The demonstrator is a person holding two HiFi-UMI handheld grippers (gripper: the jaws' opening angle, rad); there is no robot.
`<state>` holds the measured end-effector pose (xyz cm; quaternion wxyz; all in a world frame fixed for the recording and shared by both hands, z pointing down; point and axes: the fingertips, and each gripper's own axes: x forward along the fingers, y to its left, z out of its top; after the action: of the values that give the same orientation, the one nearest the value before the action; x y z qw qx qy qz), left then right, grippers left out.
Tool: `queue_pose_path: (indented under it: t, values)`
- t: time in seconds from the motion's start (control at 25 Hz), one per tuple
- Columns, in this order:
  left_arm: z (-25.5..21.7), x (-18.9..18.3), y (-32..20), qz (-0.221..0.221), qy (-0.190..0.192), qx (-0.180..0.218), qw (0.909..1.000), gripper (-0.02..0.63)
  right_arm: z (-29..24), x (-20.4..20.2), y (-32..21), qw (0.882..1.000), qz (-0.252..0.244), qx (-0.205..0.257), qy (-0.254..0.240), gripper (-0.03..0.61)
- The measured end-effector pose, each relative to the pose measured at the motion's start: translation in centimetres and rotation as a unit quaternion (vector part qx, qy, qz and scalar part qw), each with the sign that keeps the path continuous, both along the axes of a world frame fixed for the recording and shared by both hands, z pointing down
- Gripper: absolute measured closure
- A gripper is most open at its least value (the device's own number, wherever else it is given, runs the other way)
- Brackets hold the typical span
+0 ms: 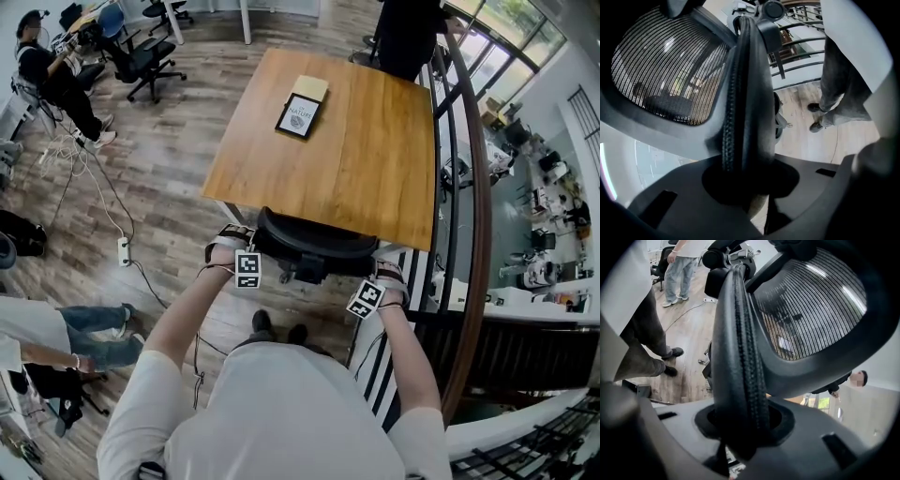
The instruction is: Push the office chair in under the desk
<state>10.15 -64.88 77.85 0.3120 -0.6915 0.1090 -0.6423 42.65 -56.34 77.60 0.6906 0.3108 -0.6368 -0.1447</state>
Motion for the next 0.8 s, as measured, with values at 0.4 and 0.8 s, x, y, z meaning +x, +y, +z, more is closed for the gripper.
queue_pose_path:
  t: [0.4, 0.8]
  values:
    - [0.5, -1.3, 0.9, -0.026, -0.026, -0.033, 0.9988, 0.414, 0.4, 0.3, 1.2, 0.999, 0.022, -0.045, -0.002, 0.394]
    - [-3.1, -1.1, 2.1, -0.033, 0.009, -0.023, 0.9991, 0.397, -2.8, 1.1, 3.1, 0.999, 0.028, -0.043, -0.010, 0.371]
